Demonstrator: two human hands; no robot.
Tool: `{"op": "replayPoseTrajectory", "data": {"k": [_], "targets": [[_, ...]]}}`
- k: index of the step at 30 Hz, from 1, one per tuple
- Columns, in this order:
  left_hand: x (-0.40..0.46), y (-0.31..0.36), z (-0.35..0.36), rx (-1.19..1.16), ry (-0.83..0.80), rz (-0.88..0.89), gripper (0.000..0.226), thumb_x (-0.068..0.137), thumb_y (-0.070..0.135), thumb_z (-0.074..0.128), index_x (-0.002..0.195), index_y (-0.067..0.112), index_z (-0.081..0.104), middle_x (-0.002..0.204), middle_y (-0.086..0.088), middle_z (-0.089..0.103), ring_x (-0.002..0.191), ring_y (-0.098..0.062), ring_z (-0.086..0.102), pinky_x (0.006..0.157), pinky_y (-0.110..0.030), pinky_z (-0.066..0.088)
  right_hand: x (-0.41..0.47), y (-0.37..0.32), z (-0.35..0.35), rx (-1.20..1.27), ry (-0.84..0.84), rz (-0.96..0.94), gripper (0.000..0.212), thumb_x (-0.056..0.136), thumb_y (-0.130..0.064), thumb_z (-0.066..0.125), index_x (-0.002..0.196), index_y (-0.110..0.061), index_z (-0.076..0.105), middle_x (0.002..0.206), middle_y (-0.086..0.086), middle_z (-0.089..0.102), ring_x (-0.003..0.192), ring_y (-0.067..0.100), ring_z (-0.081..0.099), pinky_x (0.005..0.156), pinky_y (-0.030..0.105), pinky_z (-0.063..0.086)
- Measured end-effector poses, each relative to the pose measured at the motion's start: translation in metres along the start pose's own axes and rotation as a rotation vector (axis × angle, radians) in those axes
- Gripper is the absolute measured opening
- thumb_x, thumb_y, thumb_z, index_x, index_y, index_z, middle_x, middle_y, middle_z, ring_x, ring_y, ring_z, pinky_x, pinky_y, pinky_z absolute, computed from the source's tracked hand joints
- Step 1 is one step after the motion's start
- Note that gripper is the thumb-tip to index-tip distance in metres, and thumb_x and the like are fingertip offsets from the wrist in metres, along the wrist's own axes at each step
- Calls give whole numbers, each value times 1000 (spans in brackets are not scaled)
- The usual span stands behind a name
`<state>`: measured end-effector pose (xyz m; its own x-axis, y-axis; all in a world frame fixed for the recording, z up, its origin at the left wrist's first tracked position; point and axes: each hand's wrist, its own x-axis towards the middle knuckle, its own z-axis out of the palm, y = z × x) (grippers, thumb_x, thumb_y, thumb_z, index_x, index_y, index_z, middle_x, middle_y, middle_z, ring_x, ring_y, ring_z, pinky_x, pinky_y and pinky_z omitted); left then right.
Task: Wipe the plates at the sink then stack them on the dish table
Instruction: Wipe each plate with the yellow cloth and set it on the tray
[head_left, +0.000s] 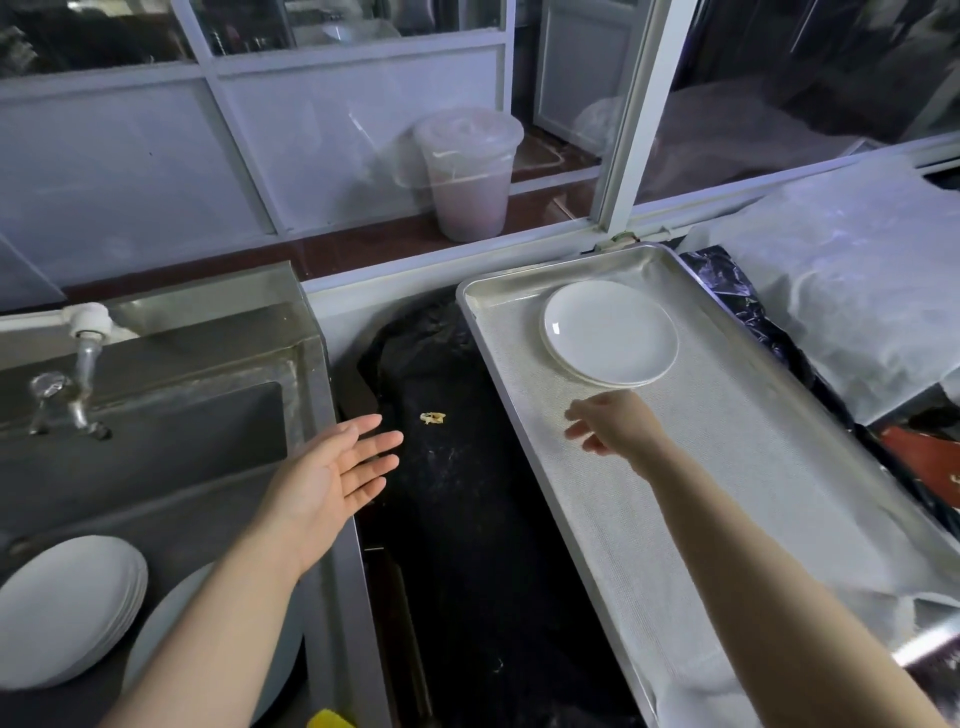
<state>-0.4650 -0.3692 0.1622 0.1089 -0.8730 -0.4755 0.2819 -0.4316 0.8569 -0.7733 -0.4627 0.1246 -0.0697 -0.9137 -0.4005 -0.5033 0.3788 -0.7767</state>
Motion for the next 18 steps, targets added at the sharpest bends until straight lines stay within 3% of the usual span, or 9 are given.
{"op": "replayPoseTrajectory", "data": {"k": [4, 10, 14, 18], "targets": [[-16, -4, -15, -30, 6, 6, 28, 101, 26, 41, 116, 21, 65, 108, -3, 74, 90, -15, 72, 78, -34, 47, -48, -16, 31, 171, -126, -92, 31, 96, -28, 51, 83, -11, 73, 77, 1, 75, 62, 13, 63, 59, 22, 52], [-57, -13, -57, -145, 70, -10, 25, 100, 23, 42, 110, 18, 65, 98, -3, 76, 82, -15, 71, 77, -32, 48, -116, -27, 88, 379, -297, -86, 40, 100, -30, 45, 79, -14, 75, 86, 8, 75, 67, 15, 66, 63, 24, 51], [-99, -23, -106, -245, 133, -12, 25, 100, 23, 41, 108, 18, 63, 90, 0, 76, 87, -17, 65, 79, -30, 46, -160, -30, 137, 499, -407, -32, 42, 100, -32, 45, 81, -14, 77, 91, 12, 74, 73, 19, 70, 62, 24, 53], [-152, -41, -173, -303, 197, -17, 22, 99, 22, 46, 107, 16, 65, 99, -5, 74, 90, -21, 65, 80, -32, 46, -204, -39, 200, 567, -446, 5, 38, 100, -30, 45, 90, -7, 74, 90, 15, 74, 72, 21, 70, 60, 25, 53]]}}
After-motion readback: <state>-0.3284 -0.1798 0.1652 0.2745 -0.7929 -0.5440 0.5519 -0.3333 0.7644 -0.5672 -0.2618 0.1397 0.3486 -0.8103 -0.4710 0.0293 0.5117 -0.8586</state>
